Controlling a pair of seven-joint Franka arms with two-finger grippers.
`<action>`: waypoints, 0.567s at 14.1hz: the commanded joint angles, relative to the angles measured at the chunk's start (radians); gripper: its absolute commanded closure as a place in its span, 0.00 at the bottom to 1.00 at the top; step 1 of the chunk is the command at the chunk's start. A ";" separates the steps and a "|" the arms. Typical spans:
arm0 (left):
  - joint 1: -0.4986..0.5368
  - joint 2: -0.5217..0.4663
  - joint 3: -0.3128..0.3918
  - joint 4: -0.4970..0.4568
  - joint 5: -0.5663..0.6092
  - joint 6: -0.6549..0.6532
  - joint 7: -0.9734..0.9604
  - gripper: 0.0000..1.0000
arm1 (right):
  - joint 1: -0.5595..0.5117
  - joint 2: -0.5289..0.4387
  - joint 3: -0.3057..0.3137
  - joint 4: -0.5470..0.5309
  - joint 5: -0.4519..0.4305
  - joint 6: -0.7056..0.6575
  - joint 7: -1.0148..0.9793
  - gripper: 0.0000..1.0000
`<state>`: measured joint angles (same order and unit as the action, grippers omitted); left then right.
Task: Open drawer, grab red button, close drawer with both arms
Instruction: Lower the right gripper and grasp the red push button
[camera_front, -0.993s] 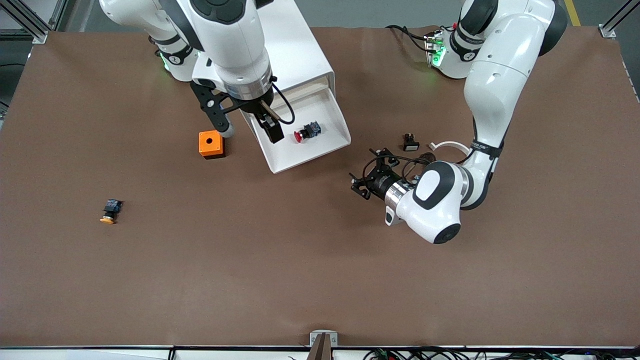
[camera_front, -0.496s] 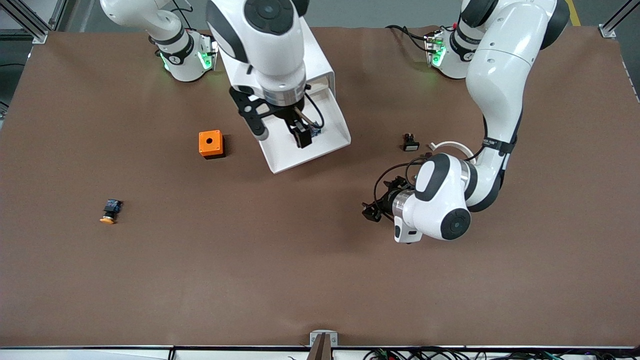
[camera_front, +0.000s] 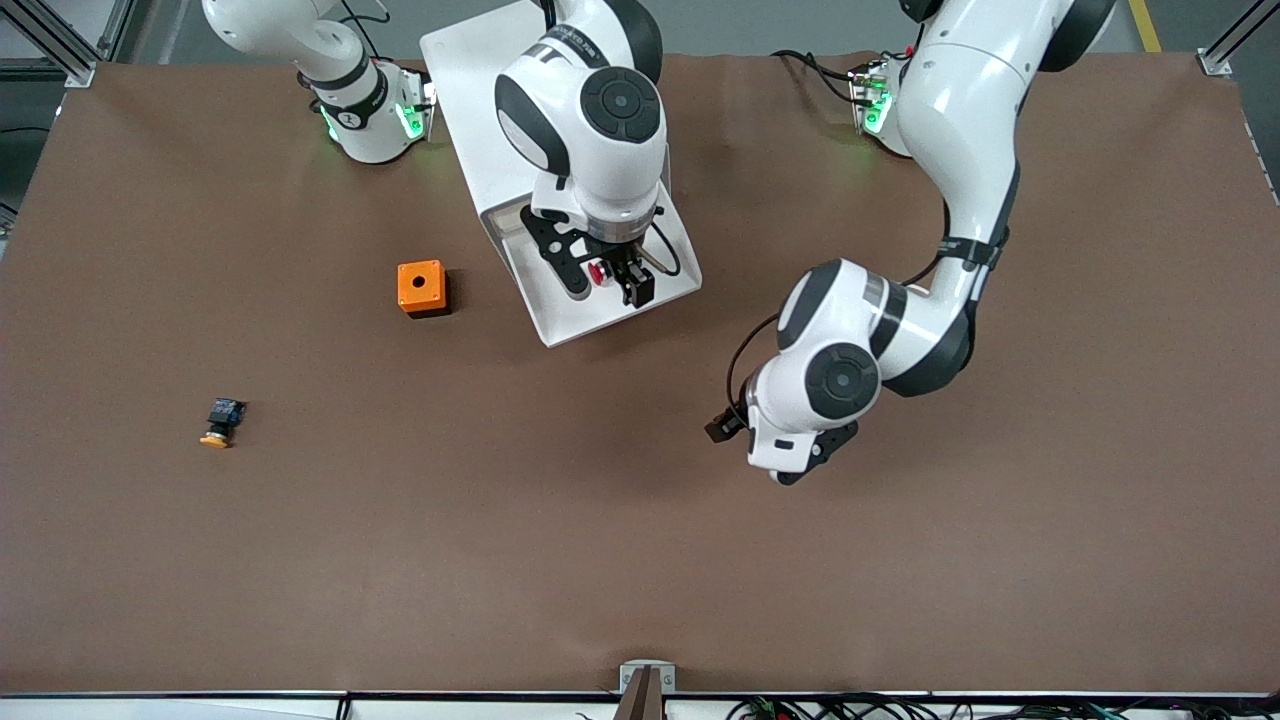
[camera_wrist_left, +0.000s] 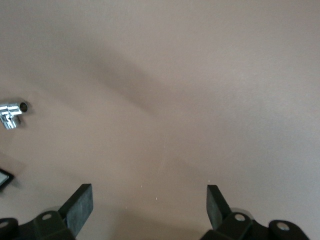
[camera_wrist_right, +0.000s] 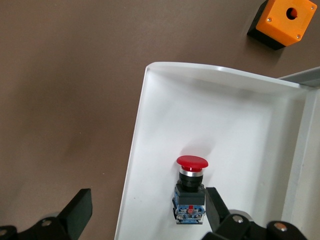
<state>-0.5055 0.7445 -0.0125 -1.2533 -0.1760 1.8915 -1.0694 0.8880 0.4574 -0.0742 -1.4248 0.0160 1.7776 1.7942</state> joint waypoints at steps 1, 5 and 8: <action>-0.056 -0.013 0.080 -0.014 0.020 0.050 0.009 0.00 | 0.031 -0.029 -0.006 -0.069 0.001 0.008 0.017 0.00; -0.041 -0.013 0.081 -0.014 0.016 0.109 0.002 0.00 | 0.049 -0.026 -0.004 -0.115 0.004 0.036 0.020 0.00; 0.011 -0.043 0.072 -0.015 0.009 0.110 0.006 0.00 | 0.051 -0.029 -0.004 -0.111 0.051 0.043 0.019 0.00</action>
<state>-0.5247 0.7388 0.0661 -1.2539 -0.1745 2.0000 -1.0694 0.9329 0.4560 -0.0744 -1.5134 0.0423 1.8111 1.7995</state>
